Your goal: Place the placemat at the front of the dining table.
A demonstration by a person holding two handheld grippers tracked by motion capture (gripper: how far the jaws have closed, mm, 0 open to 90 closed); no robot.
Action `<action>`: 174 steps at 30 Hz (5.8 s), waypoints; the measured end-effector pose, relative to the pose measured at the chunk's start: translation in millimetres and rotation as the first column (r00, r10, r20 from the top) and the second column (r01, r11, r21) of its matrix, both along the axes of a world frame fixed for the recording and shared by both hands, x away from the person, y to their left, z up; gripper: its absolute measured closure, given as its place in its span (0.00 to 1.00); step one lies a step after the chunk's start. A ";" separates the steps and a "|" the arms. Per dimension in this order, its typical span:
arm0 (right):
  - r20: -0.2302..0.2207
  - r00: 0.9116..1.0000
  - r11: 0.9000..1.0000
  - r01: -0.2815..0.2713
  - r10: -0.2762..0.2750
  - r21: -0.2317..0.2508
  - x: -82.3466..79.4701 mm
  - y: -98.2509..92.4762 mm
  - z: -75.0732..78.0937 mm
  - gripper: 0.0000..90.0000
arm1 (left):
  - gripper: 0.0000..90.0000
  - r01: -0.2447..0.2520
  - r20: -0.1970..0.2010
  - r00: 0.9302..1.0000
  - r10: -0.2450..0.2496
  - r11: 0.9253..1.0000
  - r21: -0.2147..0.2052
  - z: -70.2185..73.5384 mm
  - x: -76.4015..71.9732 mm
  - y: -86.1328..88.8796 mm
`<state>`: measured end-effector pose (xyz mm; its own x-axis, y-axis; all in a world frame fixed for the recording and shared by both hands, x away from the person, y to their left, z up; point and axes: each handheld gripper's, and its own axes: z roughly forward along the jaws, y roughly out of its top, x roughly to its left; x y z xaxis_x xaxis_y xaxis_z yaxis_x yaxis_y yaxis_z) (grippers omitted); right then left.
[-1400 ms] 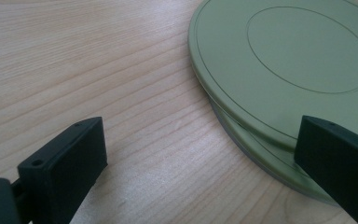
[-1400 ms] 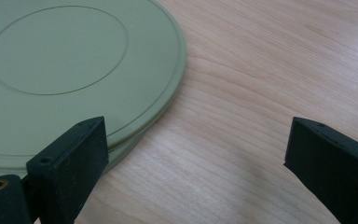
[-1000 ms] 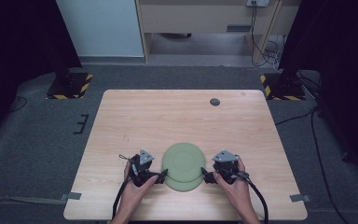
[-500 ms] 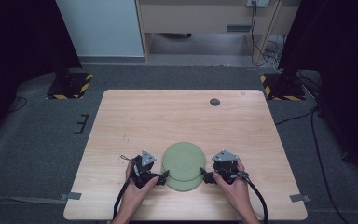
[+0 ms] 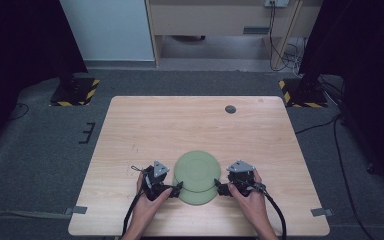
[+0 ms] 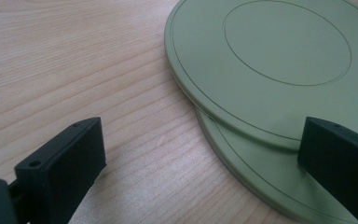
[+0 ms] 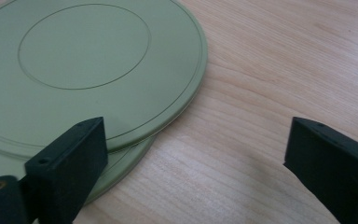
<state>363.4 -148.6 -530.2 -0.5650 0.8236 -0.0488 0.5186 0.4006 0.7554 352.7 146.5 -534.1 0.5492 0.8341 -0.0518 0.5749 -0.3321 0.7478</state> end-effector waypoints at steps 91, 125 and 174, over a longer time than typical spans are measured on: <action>-0.227 0.964 0.991 -0.136 0.137 0.019 112.2 47.6 46.7 0.11 | 0.03 0.068 -0.015 0.998 -0.068 0.998 -0.012 -0.2 -10.5 -7.4; -0.360 0.905 0.974 -0.210 0.225 0.080 123.5 64.7 14.4 0.18 | 0.02 0.054 -0.031 0.998 -0.054 0.998 -0.014 -0.6 -8.6 -7.0; -0.311 0.919 0.970 -0.226 0.244 0.094 109.6 57.7 41.3 0.28 | 0.00 0.031 -0.033 0.999 -0.031 1.000 -0.003 -0.9 -4.3 -17.6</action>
